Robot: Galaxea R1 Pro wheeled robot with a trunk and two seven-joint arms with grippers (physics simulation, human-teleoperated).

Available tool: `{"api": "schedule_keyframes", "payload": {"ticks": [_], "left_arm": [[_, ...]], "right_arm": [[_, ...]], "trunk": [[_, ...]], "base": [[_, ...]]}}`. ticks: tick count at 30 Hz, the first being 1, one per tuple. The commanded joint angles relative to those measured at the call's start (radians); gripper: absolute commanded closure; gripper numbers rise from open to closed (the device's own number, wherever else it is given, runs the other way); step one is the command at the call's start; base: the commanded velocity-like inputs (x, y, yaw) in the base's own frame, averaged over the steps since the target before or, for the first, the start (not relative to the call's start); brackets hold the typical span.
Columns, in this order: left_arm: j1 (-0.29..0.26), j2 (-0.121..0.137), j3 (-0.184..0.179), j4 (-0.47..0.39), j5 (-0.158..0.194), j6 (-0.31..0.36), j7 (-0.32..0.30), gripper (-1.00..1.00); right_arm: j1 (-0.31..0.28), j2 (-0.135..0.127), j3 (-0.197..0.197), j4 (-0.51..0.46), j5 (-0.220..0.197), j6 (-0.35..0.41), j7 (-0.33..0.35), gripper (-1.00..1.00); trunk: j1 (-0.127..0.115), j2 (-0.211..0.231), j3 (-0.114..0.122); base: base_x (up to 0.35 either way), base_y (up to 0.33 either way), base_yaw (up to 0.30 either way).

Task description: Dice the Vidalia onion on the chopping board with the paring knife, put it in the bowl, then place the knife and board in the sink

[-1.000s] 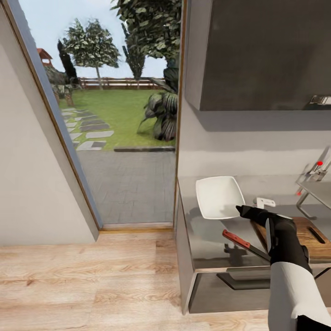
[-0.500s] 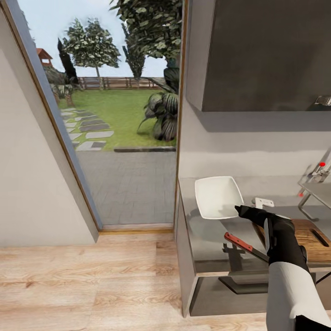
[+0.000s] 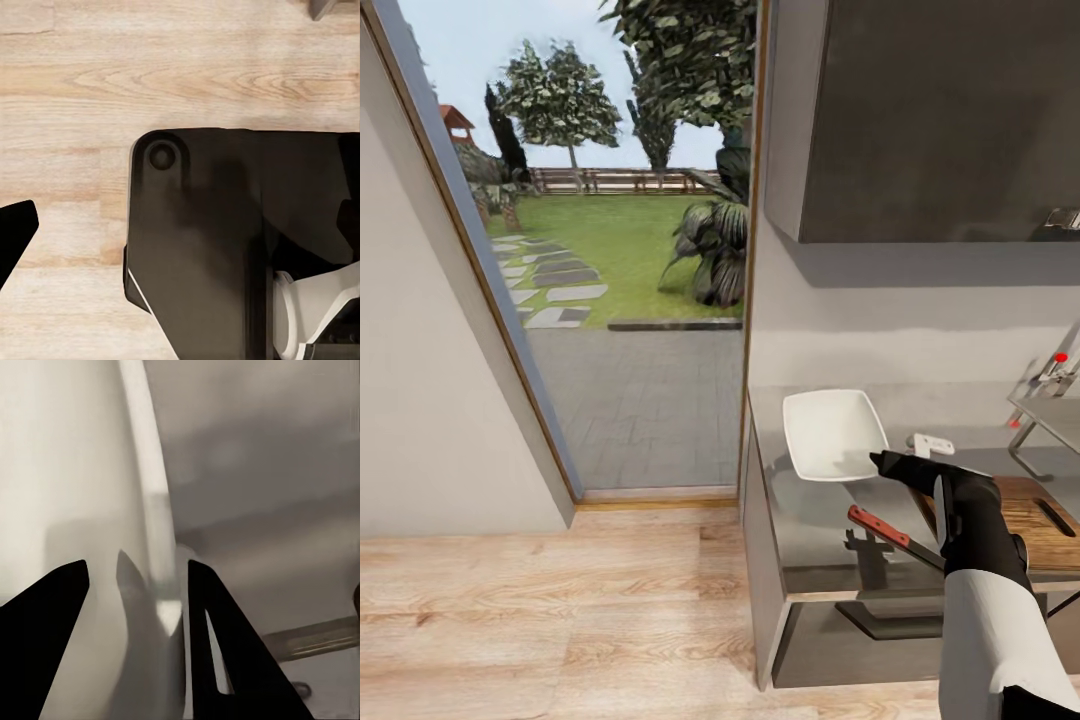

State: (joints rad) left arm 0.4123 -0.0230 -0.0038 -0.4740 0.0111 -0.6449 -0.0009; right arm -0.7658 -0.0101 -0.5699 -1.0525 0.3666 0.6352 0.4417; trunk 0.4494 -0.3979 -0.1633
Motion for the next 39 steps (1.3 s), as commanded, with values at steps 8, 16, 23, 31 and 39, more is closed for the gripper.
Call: {"api": "schedule_keyframes", "payload": {"ticks": [8, 16, 23, 31, 39], "left_arm": [[0.000, 0.000, -0.001, -0.002, 0.001, -0.001, 0.000, -1.00], [0.000, 0.000, 0.000, -0.002, 0.001, -0.001, 0.000, -1.00], [0.000, 0.000, 0.000, -0.002, 0.001, -0.001, 0.000, -1.00], [0.000, 0.000, -0.001, -0.002, 0.001, -0.001, 0.001, -1.00], [0.000, 0.000, 0.000, -0.002, 0.001, -0.001, 0.000, -1.00]], "right_arm": [[-0.001, -0.002, -0.003, -0.001, 0.008, 0.025, 0.009, 1.00], [-0.001, -0.003, -0.004, -0.001, 0.008, 0.034, 0.009, 1.00], [-0.001, -0.004, -0.004, -0.001, 0.007, 0.035, 0.009, 1.00], [-0.001, -0.004, -0.004, -0.001, 0.006, 0.035, 0.009, 1.00], [-0.001, -0.003, -0.004, -0.001, 0.006, 0.035, 0.009, 1.00]], "trunk": [[0.001, -0.002, -0.004], [0.001, -0.002, -0.013], [0.001, -0.002, -0.022], [0.001, -0.002, -0.034], [0.001, -0.002, -0.047]], "base": [[0.000, 0.000, 0.000], [0.000, 0.000, 0.000], [0.000, 0.000, 0.000], [0.000, 0.000, 0.000], [0.000, 0.000, 0.000]]}}
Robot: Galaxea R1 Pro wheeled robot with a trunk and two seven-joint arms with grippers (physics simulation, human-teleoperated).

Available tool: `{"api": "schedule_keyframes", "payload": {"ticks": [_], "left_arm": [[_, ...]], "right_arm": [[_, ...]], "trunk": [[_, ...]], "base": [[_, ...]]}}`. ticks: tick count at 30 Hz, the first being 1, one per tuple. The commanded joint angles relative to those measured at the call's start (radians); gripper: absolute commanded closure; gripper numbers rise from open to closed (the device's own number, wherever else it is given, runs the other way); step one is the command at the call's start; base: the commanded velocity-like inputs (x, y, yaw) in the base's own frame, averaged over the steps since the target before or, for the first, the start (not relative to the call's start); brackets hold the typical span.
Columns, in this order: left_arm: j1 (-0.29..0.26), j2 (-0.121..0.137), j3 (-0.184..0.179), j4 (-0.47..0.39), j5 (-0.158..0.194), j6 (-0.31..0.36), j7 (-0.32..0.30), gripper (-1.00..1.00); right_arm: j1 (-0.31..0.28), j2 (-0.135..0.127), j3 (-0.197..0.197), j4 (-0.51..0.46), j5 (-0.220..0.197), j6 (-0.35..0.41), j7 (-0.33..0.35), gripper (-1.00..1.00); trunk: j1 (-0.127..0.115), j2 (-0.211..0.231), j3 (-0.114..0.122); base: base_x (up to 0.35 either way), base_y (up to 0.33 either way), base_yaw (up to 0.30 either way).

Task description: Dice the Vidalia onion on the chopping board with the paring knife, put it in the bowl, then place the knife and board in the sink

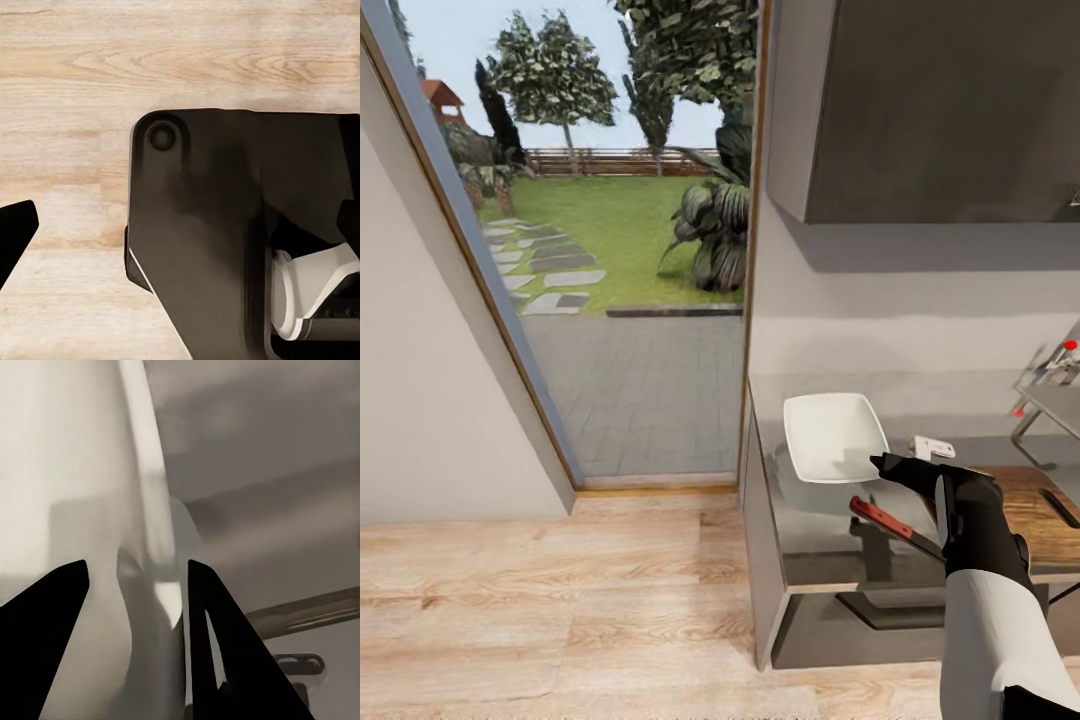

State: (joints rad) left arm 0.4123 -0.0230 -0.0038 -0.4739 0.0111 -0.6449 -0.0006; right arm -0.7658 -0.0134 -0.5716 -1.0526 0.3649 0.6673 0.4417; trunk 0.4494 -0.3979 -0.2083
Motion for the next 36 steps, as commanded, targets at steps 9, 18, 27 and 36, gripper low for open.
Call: {"api": "schedule_keyframes", "payload": {"ticks": [9, 18, 27, 36], "left_arm": [[0.000, 0.000, 0.000, -0.002, 0.001, -0.001, 0.000, -1.00], [0.000, 0.000, 0.000, -0.002, 0.001, -0.001, 0.000, -1.00], [0.000, 0.000, -0.001, -0.002, 0.001, -0.001, 0.000, -1.00], [0.000, 0.000, 0.000, -0.002, 0.001, -0.001, 0.000, -1.00]], "right_arm": [[-0.001, -0.001, -0.003, -0.001, 0.008, 0.004, 0.009, 1.00], [-0.001, -0.002, -0.004, -0.001, 0.007, 0.004, 0.009, 1.00], [-0.001, -0.002, -0.004, -0.001, 0.006, 0.005, 0.010, 1.00], [-0.001, -0.002, -0.004, -0.001, 0.006, 0.005, 0.011, 1.00]], "trunk": [[0.001, -0.002, -0.016], [0.001, -0.002, -0.025], [0.001, -0.002, -0.025], [0.001, -0.002, -0.025]], "base": [[0.000, 0.000, 0.000], [0.000, 0.000, 0.000], [0.000, 0.000, 0.000], [0.037, 0.010, 0.000]]}}
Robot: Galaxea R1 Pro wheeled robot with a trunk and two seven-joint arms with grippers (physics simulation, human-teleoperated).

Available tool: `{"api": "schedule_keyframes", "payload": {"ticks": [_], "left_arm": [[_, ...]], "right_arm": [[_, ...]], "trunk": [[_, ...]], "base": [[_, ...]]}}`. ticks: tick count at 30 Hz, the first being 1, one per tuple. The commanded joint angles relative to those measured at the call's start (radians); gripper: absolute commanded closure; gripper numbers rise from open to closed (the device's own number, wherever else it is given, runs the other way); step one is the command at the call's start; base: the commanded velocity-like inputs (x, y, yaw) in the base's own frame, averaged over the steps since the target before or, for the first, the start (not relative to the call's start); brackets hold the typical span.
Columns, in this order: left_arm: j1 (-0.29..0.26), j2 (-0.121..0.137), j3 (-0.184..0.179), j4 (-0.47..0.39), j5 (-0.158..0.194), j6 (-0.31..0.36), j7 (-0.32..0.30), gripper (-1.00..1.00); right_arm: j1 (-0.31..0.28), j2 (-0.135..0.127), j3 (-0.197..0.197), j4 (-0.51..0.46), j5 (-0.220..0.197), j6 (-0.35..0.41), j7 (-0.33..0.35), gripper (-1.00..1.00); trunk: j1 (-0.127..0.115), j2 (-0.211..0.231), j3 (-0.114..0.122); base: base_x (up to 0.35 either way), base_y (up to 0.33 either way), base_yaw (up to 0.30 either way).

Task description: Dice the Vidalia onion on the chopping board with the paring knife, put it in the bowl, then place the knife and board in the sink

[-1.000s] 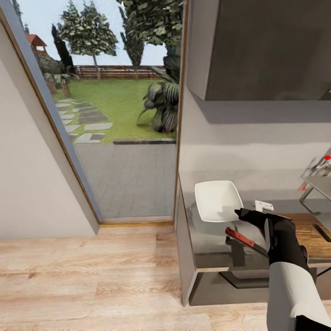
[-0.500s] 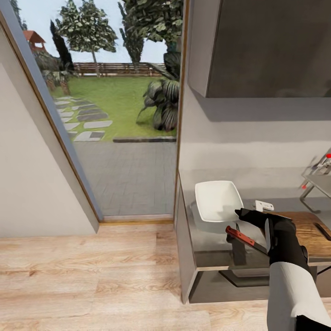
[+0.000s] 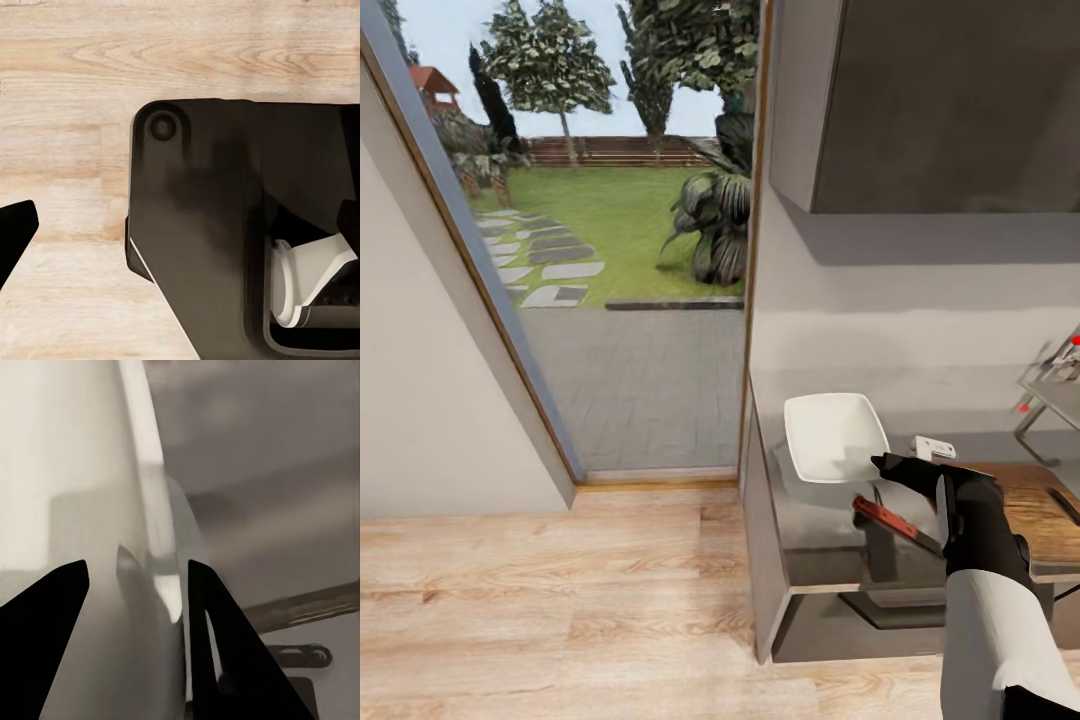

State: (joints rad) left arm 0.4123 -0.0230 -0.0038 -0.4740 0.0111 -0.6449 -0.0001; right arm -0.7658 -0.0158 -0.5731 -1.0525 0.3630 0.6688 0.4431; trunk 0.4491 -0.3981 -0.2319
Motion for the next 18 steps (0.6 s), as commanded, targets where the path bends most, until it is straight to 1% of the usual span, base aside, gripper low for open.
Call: {"api": "schedule_keyframes", "payload": {"ticks": [1, 10, 18], "left_arm": [[0.000, 0.000, 0.000, -0.002, 0.001, -0.001, 0.000, -1.00], [0.000, 0.000, -0.001, -0.002, 0.001, -0.001, 0.000, -1.00], [0.000, 0.000, -0.001, -0.002, 0.001, -0.001, 0.000, -1.00]], "right_arm": [[-0.001, 0.000, -0.002, -0.001, 0.008, 0.003, 0.009, 1.00], [-0.001, 0.000, -0.002, -0.001, 0.008, 0.003, 0.009, 1.00], [-0.001, 0.001, -0.002, -0.001, 0.008, 0.003, 0.009, 1.00]], "trunk": [[0.001, -0.002, -0.002], [0.001, -0.002, -0.002], [0.001, -0.002, -0.002]], "base": [[0.198, 0.089, 0.000], [0.225, 0.109, 0.000], [0.044, 0.021, 0.000]]}}
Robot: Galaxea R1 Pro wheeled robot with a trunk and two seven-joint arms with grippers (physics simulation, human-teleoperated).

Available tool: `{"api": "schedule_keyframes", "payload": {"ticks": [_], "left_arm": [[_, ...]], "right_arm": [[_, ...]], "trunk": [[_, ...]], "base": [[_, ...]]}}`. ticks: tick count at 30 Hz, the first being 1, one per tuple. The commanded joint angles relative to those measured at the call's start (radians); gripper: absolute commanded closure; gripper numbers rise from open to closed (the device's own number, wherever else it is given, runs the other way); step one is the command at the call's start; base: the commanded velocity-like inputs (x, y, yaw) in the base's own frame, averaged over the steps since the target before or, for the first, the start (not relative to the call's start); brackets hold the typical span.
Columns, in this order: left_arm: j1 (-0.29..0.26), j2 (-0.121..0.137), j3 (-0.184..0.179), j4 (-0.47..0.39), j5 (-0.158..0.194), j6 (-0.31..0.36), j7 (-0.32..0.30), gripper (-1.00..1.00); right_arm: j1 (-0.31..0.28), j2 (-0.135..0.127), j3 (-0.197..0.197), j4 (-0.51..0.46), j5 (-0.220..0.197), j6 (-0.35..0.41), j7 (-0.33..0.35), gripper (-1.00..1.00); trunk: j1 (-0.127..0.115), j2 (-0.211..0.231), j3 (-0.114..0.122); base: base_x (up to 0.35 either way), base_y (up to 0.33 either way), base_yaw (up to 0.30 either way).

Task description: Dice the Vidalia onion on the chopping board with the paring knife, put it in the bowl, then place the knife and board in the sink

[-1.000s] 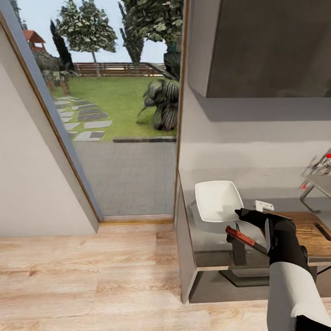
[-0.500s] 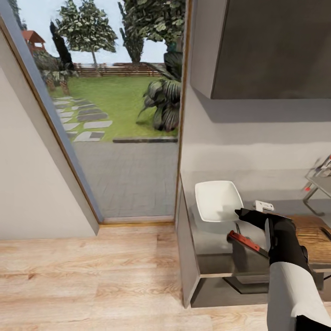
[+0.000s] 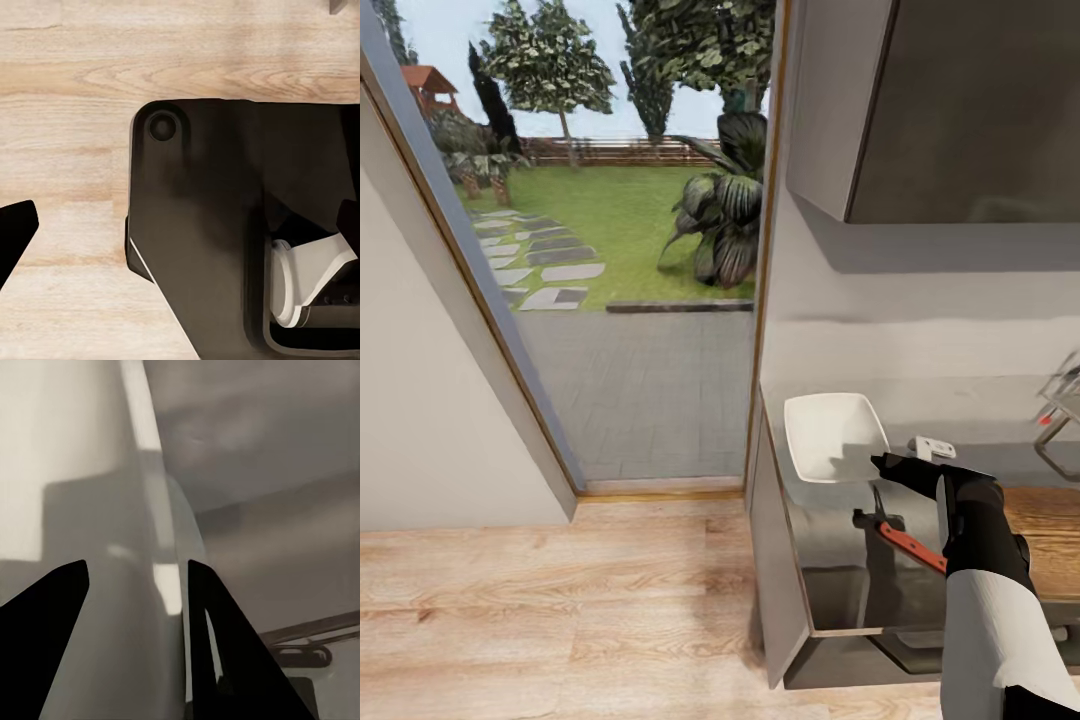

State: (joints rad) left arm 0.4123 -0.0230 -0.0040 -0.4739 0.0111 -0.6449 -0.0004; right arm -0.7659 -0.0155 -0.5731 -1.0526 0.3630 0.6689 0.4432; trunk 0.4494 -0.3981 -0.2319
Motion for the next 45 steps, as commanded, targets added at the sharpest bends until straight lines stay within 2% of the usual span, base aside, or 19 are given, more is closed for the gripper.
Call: {"api": "schedule_keyframes", "payload": {"ticks": [1, 45], "left_arm": [[0.000, 0.000, 0.000, -0.002, 0.001, -0.001, 0.000, -1.00], [0.000, 0.000, -0.001, -0.001, 0.001, -0.001, 0.000, -1.00]], "right_arm": [[-0.001, 0.000, -0.002, -0.001, 0.008, 0.003, 0.009, 1.00], [-0.001, 0.003, -0.002, -0.001, 0.008, 0.003, 0.009, 1.00]], "trunk": [[0.001, -0.002, -0.002], [0.001, -0.002, -0.002]], "base": [[0.007, 0.003, 0.000], [-0.017, -0.018, 0.000]]}}
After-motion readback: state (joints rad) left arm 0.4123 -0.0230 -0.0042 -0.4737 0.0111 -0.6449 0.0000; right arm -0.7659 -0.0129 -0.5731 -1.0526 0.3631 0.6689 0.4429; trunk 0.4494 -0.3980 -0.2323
